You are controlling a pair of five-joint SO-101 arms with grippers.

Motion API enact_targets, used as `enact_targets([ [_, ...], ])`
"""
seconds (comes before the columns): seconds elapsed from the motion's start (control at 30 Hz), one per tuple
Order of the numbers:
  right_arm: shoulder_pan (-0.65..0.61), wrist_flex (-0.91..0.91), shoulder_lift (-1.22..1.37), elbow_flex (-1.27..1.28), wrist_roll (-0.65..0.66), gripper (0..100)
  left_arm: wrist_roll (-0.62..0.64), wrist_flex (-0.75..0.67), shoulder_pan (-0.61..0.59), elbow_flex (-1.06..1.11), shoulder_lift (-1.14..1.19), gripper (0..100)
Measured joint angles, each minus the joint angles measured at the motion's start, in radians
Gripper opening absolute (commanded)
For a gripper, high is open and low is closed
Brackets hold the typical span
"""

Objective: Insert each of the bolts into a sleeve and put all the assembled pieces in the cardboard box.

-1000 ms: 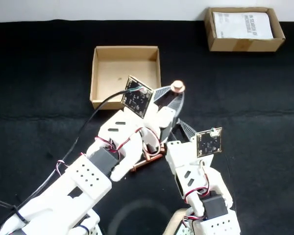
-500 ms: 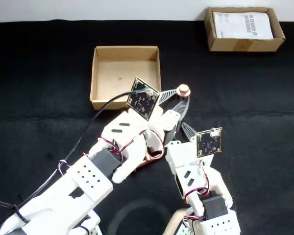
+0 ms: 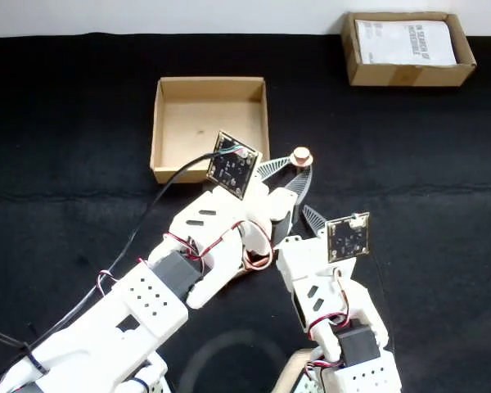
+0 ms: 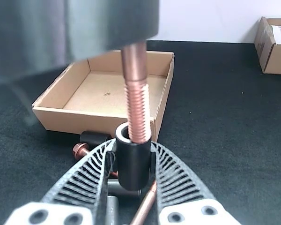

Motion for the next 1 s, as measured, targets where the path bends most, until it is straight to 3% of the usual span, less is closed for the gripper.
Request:
enact_targets([
  [0.53,0.0,0.02,-0.002,0.0,0.0,0.7,0.0,0.0,-0.032,0.002,0.009,1],
  [0.87,-0.002,0.021,-0.002,0.0,0.0,0.7,-0.003,0.0,0.003,0.109,0.009,2],
  [1.0,-0.002,0.034,-0.002,0.0,0.0,0.7,-0.003,0.0,0.012,0.114,0.009,12],
])
